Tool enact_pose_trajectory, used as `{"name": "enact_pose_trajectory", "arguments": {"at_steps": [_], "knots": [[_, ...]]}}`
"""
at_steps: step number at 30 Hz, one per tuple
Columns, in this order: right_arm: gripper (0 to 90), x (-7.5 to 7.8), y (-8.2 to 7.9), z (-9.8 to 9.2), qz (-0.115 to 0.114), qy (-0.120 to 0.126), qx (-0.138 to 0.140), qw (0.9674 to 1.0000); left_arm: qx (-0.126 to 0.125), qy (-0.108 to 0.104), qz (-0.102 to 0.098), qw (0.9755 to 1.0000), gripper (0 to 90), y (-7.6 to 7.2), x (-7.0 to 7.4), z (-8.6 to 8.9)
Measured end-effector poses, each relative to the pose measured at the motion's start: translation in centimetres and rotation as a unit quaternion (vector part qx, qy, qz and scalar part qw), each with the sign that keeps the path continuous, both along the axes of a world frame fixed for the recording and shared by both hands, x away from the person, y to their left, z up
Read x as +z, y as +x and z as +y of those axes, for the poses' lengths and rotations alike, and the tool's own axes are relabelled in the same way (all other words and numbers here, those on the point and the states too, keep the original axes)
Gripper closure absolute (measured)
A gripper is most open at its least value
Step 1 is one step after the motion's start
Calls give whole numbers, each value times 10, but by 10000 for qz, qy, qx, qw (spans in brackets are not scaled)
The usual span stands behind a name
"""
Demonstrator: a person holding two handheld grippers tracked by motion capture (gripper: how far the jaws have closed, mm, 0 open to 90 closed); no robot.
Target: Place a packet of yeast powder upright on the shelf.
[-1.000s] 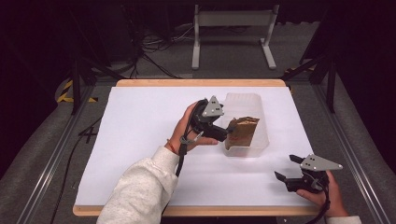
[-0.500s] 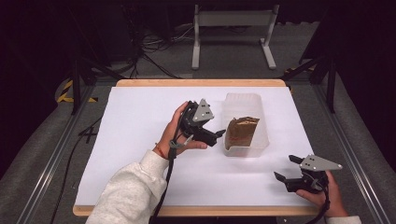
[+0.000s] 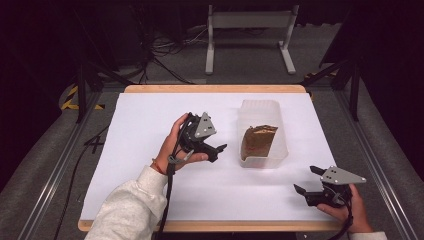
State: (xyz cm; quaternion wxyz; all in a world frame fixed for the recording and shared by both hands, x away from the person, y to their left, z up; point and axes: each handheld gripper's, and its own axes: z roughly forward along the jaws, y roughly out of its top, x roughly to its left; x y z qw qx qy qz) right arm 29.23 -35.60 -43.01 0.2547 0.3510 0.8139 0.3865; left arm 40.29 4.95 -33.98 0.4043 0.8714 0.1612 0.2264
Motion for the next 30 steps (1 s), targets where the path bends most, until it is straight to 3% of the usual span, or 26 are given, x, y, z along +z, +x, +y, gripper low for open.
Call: {"name": "enact_pose_trajectory", "arguments": {"at_steps": [16, 30], "knots": [[154, 0, -2, 2, -36, -50, 60, 10000, 190, 361, -120, 9991, 50, -12, -24, 29], [149, 0, -3, 4, -81, -102, 168, 9998, 355, 592, -57, 9976, 48, -27, -46, 54]]}}
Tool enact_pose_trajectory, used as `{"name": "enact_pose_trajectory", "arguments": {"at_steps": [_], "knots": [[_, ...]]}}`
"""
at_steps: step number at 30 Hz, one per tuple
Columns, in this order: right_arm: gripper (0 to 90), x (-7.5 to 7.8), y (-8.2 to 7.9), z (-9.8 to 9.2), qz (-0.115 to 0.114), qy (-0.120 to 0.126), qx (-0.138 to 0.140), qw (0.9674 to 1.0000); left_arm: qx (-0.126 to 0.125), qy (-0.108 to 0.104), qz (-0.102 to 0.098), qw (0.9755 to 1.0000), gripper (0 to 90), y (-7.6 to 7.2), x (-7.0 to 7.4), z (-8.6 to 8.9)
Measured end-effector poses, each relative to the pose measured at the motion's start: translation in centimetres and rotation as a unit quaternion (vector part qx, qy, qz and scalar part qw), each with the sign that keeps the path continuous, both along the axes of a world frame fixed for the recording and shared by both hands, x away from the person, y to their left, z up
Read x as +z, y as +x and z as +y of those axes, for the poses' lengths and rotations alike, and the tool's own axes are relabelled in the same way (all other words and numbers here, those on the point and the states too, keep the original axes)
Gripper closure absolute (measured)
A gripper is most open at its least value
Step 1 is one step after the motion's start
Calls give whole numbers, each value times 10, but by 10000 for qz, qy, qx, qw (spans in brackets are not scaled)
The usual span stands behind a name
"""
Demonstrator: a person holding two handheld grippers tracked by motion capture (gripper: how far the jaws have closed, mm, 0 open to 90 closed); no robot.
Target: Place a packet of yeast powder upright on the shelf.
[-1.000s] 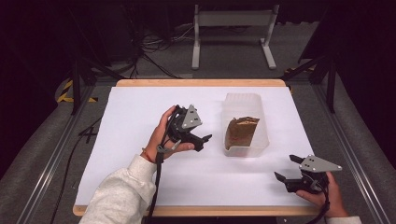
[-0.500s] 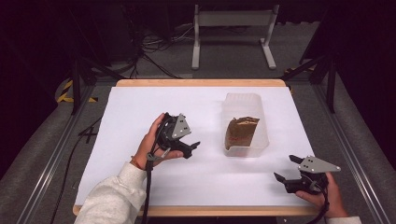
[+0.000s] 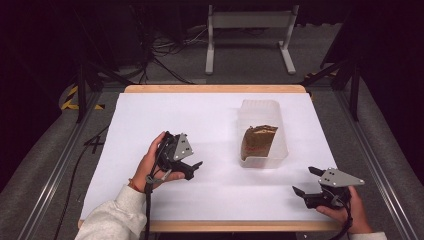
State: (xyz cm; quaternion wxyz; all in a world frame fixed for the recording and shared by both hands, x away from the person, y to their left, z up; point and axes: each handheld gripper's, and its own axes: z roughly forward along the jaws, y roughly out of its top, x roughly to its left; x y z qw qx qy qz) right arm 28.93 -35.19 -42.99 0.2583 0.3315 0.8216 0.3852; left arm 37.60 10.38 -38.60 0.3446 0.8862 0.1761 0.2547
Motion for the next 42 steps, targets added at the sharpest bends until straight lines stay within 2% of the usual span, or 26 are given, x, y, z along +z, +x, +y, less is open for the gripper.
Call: {"name": "enact_pose_trajectory", "arguments": {"at_steps": [3, 6, 8, 13, 15, 20, 22, 24, 27, 29, 31, 34, 36, 38, 40, 42], "knots": [[149, 0, 0, 0, 5, -15, 3, 10000, 50, 34, 69, 10000, 48, -2, -4, 6], [149, 0, 0, 1, 17, -30, 7, 10000, 166, 68, -41, 9998, 48, -6, -9, 13], [149, 0, 0, 1, 22, -40, 9, 10000, 210, 29, -15, 9998, 49, -8, -11, 17], [149, -1, -1, 2, 26, -50, -1, 10000, 279, 116, -95, 9995, 46, -13, -15, 26], [148, -1, -1, 2, 1, -63, 16, 10000, 313, 49, -75, 9995, 46, -16, -17, 32], [148, -1, -1, 3, -2, -96, 13, 10000, 487, 68, 15, 9988, 48, -23, -27, 49], [148, -1, -1, 3, 2, -94, 12, 10000, 571, 12, 75, 9983, 48, -26, -31, 57], [148, -1, -1, 3, 7, -106, 14, 9999, 646, -13, 78, 9979, 48, -29, -34, 64], [148, -1, -2, 4, -1, -110, 10, 9999, 735, 35, -21, 9973, 47, -33, -40, 76], [147, -1, -2, 4, 0, -120, 3, 9999, 759, -144, 76, 9970, 47, -35, -43, 85], [148, -1, -2, 5, -1, -128, 10, 9999, 797, -161, 61, 9967, 46, -37, -45, 90], [148, -1, -2, 5, 1, -130, 12, 9999, 847, -302, 126, 9959, 43, -41, -47, 98], [148, -1, -2, 5, -7, -125, 6, 9999, 933, -407, 124, 9947, 43, -44, -48, 104], [148, -1, -2, 5, -7, -126, 4, 9999, 1031, -624, 188, 9925, 44, -47, -49, 112], [148, 0, -2, 4, -24, -129, -1, 9999, 1057, -677, 202, 9919, 44, -48, -50, 115], [147, 1, -2, 4, -38, -113, 0, 9999, 1172, -811, 235, 9895, 44, -52, -52, 123]]}}
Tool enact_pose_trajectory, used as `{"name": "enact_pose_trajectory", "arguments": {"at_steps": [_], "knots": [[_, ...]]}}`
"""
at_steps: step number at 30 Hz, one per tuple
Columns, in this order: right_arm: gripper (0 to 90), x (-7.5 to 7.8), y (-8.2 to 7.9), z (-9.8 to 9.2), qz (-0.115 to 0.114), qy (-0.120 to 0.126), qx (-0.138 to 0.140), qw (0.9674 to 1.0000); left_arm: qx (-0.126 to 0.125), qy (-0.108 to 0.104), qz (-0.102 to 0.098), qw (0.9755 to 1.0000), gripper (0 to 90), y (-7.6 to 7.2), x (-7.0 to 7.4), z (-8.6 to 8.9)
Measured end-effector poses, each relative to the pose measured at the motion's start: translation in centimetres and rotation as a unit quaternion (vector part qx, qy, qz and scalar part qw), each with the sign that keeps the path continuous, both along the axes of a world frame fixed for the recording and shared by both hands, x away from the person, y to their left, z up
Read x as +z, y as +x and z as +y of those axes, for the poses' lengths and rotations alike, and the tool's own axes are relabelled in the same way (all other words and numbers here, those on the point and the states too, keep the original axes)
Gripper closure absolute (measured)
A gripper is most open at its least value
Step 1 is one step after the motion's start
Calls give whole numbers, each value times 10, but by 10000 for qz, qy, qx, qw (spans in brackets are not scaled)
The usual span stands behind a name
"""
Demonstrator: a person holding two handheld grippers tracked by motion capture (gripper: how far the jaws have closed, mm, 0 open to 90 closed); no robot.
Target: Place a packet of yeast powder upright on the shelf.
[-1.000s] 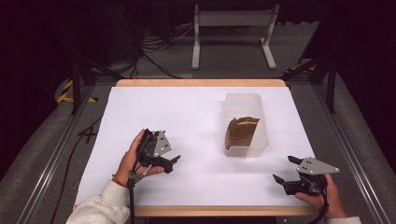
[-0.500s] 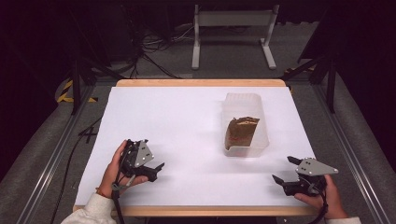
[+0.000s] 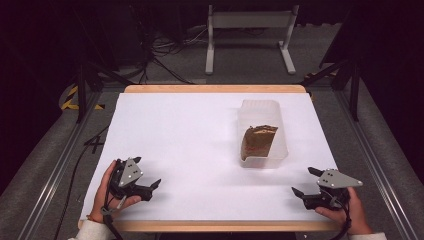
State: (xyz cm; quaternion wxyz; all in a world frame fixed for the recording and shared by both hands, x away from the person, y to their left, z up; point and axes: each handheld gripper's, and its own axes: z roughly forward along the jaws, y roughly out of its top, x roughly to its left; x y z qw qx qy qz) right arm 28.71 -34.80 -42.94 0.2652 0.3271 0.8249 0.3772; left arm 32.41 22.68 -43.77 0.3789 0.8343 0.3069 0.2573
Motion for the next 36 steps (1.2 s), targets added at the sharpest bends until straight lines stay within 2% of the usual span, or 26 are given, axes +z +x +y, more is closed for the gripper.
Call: {"name": "enact_pose_trajectory", "arguments": {"at_steps": [3, 6, 12, 15, 20, 22, 24, 28, 36], "knots": [[147, 0, 1, 0, 7, 3, -8, 10000, 147, -228, 29, 9996, 45, -4, -3, 12], [147, -1, 0, 1, 10, -13, -10, 10000, 227, -338, 66, 9991, 46, -6, -5, 20], [144, -1, 0, 0, -12, 2, -36, 10000, 415, -674, 129, 9968, 46, -9, -9, 36], [144, -1, 0, -1, -15, -3, -39, 10000, 424, -711, 168, 9964, 45, -10, -13, 42], [144, 0, 0, -1, -32, -12, -33, 10000, 563, -925, 232, 9939, 45, -12, -16, 48], [144, 0, 0, -1, -58, -25, -38, 10000, 539, -876, 180, 9945, 44, -12, -15, 47], [144, 0, -1, 0, -58, -34, -31, 10000, 513, -927, 157, 9942, 44, -11, -14, 46], [144, 0, 1, 1, -47, -75, -36, 10000, 428, -885, 231, 9949, 43, -11, -16, 41], [144, 0, -2, 4, -50, -98, -31, 9999, 334, -842, 153, 9958, 44, -12, -13, 37]]}}
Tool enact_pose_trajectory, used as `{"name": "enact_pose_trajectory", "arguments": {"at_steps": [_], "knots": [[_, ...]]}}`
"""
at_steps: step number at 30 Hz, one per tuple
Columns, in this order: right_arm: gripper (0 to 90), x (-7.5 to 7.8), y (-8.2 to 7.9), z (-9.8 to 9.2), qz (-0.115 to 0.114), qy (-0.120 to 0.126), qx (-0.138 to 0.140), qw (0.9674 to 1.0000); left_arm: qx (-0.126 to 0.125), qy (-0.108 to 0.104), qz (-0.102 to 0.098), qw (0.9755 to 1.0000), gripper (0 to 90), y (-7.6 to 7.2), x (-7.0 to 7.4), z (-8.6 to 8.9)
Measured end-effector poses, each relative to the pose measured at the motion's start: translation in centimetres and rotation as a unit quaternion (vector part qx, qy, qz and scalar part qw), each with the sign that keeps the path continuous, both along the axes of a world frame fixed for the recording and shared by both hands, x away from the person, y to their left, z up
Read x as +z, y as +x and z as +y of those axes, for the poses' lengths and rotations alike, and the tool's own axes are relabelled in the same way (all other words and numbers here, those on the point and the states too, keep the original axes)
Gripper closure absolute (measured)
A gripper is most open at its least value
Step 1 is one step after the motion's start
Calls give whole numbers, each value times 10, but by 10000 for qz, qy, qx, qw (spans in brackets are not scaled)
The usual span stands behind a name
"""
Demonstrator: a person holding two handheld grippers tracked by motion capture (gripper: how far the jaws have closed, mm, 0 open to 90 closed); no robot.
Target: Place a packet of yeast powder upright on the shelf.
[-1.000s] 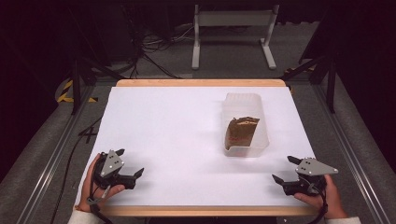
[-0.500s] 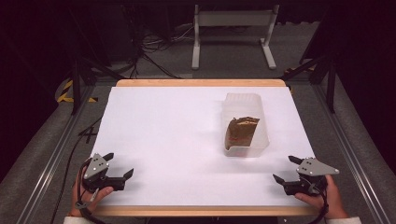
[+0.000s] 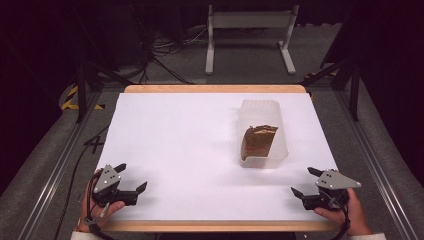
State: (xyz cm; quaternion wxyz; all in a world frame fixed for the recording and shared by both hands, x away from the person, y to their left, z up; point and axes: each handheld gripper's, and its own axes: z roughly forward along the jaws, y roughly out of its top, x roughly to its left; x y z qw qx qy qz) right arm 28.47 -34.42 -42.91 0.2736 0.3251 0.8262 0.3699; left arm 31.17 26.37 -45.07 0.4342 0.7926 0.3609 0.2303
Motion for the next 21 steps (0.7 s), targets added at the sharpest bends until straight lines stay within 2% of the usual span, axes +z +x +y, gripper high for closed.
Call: {"name": "enact_pose_trajectory", "arguments": {"at_steps": [21], "knots": [[145, -1, 2, -3, 19, 30, 18, 10000, 6, 61, -9, 10000, 43, 2, 0, -2]]}}
